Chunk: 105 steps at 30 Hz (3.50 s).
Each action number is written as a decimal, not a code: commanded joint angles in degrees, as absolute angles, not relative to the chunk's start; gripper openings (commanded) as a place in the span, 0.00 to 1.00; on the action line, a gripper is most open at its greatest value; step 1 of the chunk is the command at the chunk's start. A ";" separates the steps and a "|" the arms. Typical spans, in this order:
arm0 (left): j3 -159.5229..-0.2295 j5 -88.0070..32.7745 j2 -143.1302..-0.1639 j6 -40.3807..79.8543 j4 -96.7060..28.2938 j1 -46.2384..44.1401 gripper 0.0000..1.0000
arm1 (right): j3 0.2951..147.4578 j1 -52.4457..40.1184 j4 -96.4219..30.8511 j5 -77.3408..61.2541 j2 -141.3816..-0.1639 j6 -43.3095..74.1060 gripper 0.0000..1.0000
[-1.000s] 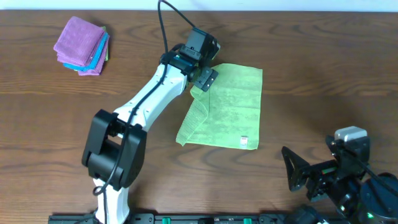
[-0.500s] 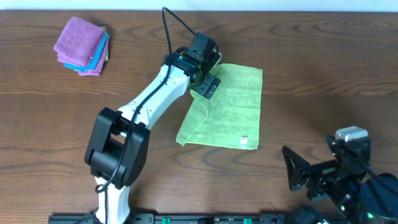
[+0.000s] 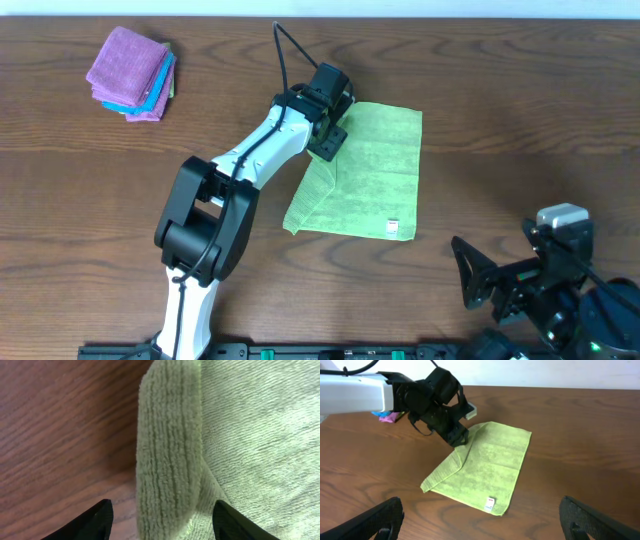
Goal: Fold the cloth
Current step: 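Grasp the folded-under left edge with the left gripper and unfold it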
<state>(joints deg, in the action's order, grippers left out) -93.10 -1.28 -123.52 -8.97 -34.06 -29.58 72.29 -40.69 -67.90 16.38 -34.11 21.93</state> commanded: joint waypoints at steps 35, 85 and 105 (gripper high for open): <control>-93.86 10.85 -123.55 -10.24 -31.16 -29.17 0.06 | 72.31 -41.17 -67.99 16.08 -34.15 22.70 0.92; -94.94 -5.08 -122.52 -10.26 -42.11 -31.16 0.47 | 72.31 -41.17 -68.16 17.39 -35.92 22.68 0.93; -90.85 2.11 -122.63 -10.26 -34.20 -31.07 0.24 | 72.31 -41.17 -68.25 16.95 -35.92 22.70 0.92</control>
